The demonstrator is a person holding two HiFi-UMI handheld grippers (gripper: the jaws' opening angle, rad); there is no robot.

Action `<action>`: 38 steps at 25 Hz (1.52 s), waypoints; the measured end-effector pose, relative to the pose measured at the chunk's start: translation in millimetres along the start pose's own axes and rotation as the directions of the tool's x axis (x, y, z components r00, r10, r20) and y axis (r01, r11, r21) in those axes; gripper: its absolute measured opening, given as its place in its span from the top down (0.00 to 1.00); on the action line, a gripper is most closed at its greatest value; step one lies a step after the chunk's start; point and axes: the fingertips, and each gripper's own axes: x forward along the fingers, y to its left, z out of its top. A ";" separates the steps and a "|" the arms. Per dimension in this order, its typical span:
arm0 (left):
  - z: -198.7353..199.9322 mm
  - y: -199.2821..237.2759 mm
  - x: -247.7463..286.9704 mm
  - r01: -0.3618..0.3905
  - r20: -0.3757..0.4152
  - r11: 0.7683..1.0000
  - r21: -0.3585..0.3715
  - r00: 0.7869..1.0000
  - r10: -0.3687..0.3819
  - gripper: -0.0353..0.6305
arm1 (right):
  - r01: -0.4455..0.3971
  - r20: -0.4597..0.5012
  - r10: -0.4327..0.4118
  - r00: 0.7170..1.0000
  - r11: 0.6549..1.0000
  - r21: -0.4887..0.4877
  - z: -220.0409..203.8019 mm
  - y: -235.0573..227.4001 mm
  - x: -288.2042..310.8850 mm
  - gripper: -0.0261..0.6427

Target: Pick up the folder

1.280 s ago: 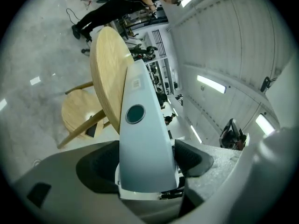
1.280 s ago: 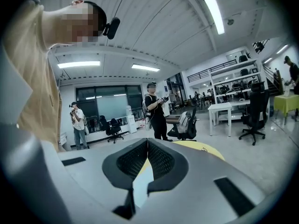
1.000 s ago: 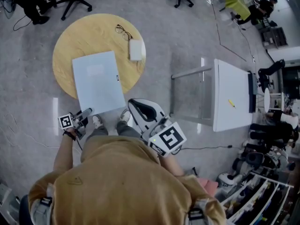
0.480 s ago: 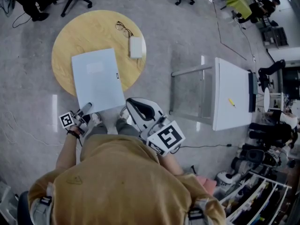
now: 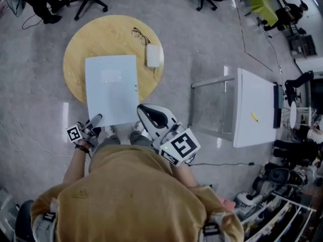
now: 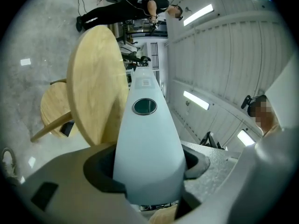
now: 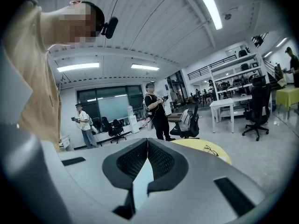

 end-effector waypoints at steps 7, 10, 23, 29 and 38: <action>48.8 -57.3 37.6 0.082 0.099 0.987 0.136 0.990 -0.096 0.51 | -0.020 0.044 0.020 0.999 1.000 -0.004 9.2 -11.8 4.7 0.96; 61.6 -90.9 45.7 0.104 0.132 0.974 0.201 0.982 -0.132 0.51 | -0.024 0.067 0.025 0.997 1.000 -0.003 10.4 -11.7 -4.2 0.96; 122.4 -229.6 77.8 0.143 0.219 0.876 0.460 0.938 -0.268 0.52 | -0.011 0.165 0.012 0.986 1.000 -0.010 49.7 -41.2 -15.3 0.96; 139.0 -292.8 70.6 0.104 0.266 0.785 0.611 0.907 -0.327 0.52 | 0.007 0.203 -0.006 0.979 1.000 -0.006 59.5 -50.6 -26.5 0.96; 173.9 -369.1 48.8 0.026 0.362 0.709 0.705 0.846 -0.391 0.52 | 0.051 0.265 -0.048 0.963 0.999 -0.005 96.3 -71.0 -36.0 0.96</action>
